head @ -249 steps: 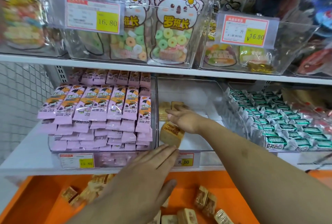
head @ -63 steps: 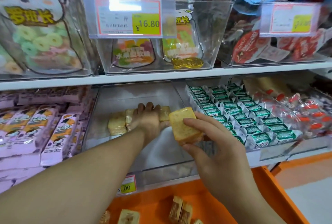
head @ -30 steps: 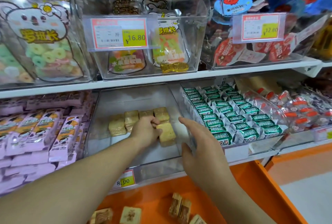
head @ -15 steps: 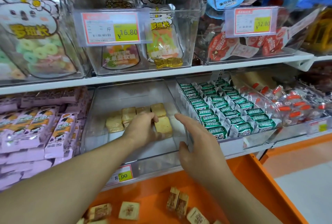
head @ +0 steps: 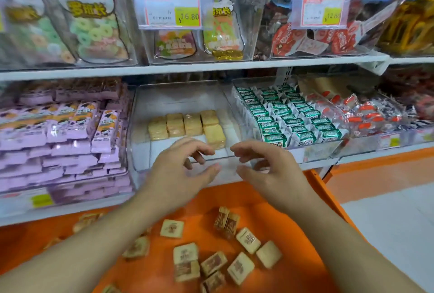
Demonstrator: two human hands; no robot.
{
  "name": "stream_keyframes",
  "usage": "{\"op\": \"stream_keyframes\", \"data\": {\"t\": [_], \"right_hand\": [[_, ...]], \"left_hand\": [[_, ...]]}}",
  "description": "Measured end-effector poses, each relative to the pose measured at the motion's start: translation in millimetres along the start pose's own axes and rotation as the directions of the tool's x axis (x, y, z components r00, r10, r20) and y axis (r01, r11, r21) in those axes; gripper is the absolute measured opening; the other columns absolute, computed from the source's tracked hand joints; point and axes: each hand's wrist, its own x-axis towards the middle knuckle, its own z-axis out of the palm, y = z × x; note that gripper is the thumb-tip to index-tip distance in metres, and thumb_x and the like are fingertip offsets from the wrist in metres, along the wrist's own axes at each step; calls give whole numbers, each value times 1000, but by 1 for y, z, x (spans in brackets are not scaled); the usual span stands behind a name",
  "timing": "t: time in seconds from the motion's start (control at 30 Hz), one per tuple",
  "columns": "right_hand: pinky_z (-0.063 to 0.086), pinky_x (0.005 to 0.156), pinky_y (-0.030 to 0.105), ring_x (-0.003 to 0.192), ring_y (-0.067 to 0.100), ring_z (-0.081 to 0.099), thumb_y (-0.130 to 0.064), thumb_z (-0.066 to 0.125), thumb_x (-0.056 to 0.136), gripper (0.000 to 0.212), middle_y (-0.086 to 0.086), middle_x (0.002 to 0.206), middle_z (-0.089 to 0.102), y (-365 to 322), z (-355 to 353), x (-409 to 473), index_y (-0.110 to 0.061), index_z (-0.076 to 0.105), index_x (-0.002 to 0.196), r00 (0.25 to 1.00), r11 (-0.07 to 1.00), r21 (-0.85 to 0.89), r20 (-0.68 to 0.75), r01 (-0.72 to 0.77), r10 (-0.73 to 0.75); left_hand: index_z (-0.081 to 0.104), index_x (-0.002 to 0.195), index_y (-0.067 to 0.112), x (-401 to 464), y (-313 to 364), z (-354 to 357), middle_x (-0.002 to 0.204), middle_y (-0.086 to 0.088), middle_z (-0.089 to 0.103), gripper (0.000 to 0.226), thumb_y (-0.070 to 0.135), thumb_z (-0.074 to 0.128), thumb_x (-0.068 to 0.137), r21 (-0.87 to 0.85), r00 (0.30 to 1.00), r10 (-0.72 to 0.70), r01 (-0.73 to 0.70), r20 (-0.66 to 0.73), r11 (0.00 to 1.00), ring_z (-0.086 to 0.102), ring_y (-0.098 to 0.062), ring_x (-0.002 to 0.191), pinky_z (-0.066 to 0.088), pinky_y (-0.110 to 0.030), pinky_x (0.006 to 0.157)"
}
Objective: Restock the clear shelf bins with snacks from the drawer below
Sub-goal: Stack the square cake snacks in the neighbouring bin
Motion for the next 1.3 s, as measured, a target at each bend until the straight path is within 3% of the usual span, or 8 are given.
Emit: {"op": "stream_keyframes", "data": {"t": [0.17,0.33,0.57,0.7,0.9,1.03,1.2,1.3], "right_hand": [[51,82,16,96,-2,67,-15,76,88,20,-15,99,75,28,31,-29,-28,78,103,963,987,-89,225,-131,148],[61,81,39,99,17,68,-29,72,92,38,-7,116,69,101,86,-49,-29,65,128,832,874,-408,364,-262,419],[53,93,38,126,35,57,-38,77,89,76,13,149,46,190,149,-32,-15,40,151,765,780,-503,310,-372,565],[48,104,42,133,38,51,-41,79,85,77,11,147,48,223,184,-17,-17,42,148,761,763,-538,306,-358,573],[56,92,47,117,39,59,-37,84,77,71,9,131,53,243,210,-13,-20,44,132,789,710,-610,216,-352,576],[58,89,49,115,38,59,-36,81,79,73,8,130,52,240,208,-23,-20,41,138,791,705,-639,240,-308,562],[60,78,48,111,37,63,-26,70,91,74,8,138,49,223,187,-38,-26,33,154,786,690,-665,249,-286,566],[60,86,49,117,40,60,-24,67,92,71,13,146,41,210,181,-44,-21,34,156,738,681,-675,300,-283,604]], "left_hand": [[70,98,31,-78,-42,32,93,18,62,19,31,81,83,74,977,-122,110,173,991,61,-1,88,43,-11,72],[65,118,36,-126,-114,69,113,19,59,36,36,75,84,273,822,-432,348,370,897,60,1,99,47,-22,85],[57,139,20,-162,-173,104,125,7,56,46,23,68,95,447,645,-470,215,603,868,63,1,111,38,-7,82],[56,140,25,-175,-192,114,144,5,48,50,28,67,91,523,599,-554,249,578,815,49,-20,135,44,-30,105],[53,146,26,-183,-202,121,151,5,45,58,36,72,92,526,642,-539,239,545,816,44,-20,138,41,-33,112],[55,144,30,-185,-195,105,141,6,53,55,36,74,93,441,632,-608,425,481,790,58,-19,123,52,-34,100],[61,103,36,-182,-176,67,95,11,69,22,42,77,89,338,594,-691,605,412,721,66,-7,77,54,-30,63],[60,96,34,-187,-161,48,88,8,70,23,45,78,87,278,602,-701,649,382,708,68,-13,71,54,-36,62]]}}
